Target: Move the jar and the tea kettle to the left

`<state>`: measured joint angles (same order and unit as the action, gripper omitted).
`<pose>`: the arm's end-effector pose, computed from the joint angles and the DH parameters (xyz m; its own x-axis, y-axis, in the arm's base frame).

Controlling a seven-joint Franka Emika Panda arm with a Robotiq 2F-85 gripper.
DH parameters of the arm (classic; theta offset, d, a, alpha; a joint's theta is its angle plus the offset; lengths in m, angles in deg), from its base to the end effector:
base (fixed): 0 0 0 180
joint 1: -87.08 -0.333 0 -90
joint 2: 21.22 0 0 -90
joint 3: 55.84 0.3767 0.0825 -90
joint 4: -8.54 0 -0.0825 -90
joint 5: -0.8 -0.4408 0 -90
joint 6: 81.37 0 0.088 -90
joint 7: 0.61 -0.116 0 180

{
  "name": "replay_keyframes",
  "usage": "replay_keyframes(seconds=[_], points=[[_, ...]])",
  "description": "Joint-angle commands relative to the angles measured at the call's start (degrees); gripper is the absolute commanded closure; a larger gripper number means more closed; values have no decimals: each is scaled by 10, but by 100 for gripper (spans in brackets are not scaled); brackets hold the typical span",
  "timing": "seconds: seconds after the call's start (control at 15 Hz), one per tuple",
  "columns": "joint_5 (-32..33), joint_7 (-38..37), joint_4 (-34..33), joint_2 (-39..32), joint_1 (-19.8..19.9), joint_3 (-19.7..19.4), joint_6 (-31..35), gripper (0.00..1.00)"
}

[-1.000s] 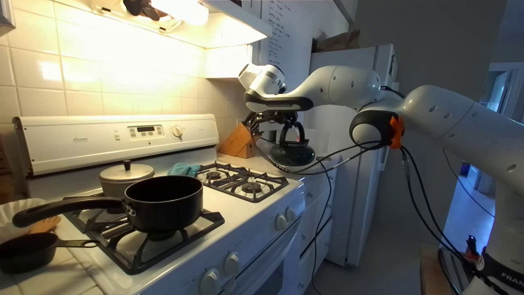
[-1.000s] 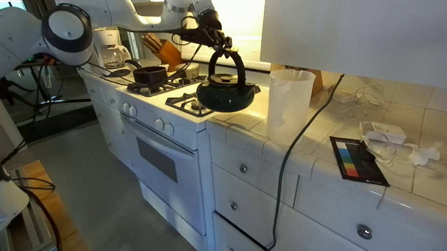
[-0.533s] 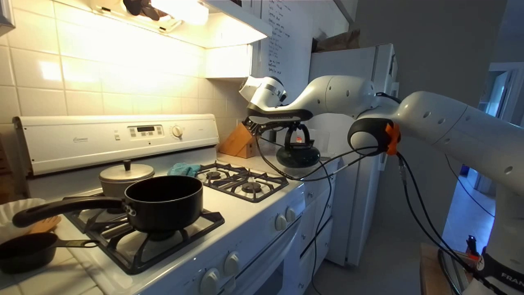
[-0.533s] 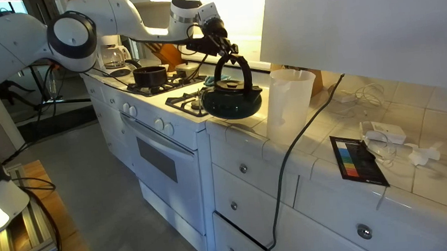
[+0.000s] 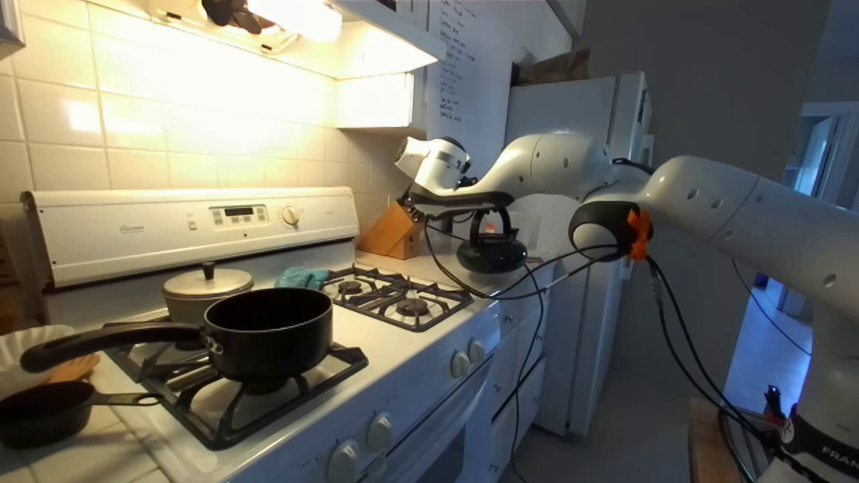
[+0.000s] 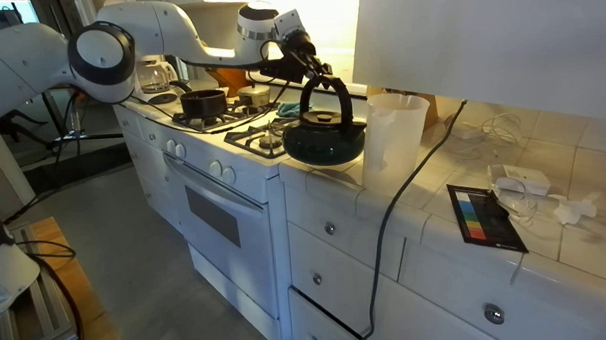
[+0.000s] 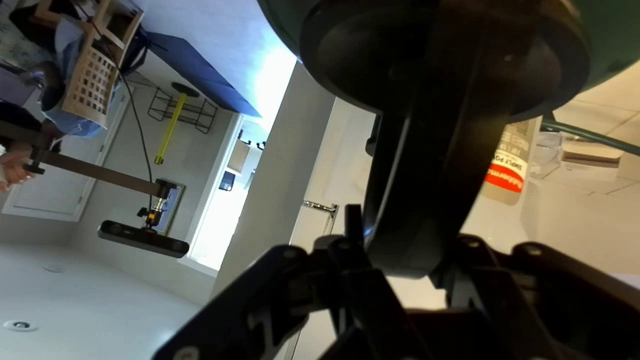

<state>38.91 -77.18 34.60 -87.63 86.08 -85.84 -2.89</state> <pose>0.8511 -0.2166 0.4424 0.1230 -0.4822 0.8674 -0.9202 0.2719 0.2817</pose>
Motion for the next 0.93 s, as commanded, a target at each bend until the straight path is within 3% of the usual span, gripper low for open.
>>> replay_keyframes(seconds=[0.0,0.87], points=[[59,4,-25,-5,5,-24,20,93],[63,-36,-25,-24,8,-21,48,93]])
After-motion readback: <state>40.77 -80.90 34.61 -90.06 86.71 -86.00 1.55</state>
